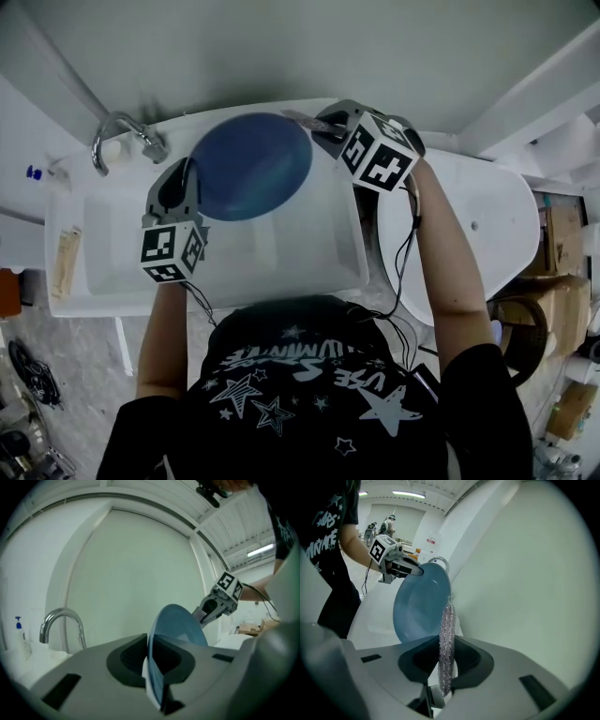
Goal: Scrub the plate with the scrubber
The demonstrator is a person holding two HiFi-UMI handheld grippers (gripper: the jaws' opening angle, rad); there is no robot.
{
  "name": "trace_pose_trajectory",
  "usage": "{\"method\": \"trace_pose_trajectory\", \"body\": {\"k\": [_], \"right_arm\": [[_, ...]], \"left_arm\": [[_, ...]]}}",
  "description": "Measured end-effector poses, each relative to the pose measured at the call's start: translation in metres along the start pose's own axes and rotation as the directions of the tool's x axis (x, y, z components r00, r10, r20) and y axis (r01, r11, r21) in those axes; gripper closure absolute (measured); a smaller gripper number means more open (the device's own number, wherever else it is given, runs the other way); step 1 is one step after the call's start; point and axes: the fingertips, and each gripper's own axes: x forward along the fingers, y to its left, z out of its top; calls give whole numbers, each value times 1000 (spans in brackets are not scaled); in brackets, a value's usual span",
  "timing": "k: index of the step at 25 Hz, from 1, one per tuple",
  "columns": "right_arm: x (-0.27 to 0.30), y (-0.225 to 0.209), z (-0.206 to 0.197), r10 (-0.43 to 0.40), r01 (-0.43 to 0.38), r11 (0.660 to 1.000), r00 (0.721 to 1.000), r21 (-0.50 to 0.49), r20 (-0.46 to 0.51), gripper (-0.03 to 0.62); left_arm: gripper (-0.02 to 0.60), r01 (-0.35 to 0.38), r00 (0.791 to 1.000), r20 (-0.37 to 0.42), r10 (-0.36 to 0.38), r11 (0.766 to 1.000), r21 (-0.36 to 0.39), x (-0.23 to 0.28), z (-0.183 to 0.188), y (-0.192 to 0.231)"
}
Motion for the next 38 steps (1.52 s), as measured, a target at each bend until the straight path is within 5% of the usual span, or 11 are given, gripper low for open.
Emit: {"method": "trace_pose_trajectory", "body": {"k": [7, 17, 25, 29, 33, 38], "right_arm": [[-2, 12, -8, 28, -43, 987, 995, 158, 96, 513], [3, 37, -12, 56, -122, 940, 976, 317, 209, 513], [16, 65, -8, 57, -156, 894, 970, 421, 238, 513], [27, 82, -1, 71, -193, 861, 962, 471, 263, 512], [39, 102, 10, 96, -215, 854, 960, 473, 262, 513], [54, 121, 23, 138, -262, 840, 950, 475, 280, 512]], "left_arm": [[551, 33, 998, 53, -20, 970, -241, -1, -1, 18], [551, 25, 989, 131, 62, 819, -573, 3, 4, 48], [555, 4, 980, 153, 125, 763, -647, 19, 14, 49], [555, 17, 978, 159, 132, 714, -700, 27, 13, 39], [555, 48, 980, 165, 113, 671, -740, 37, 14, 21], [555, 79, 985, 158, 64, 651, -755, 46, 11, 6]]}}
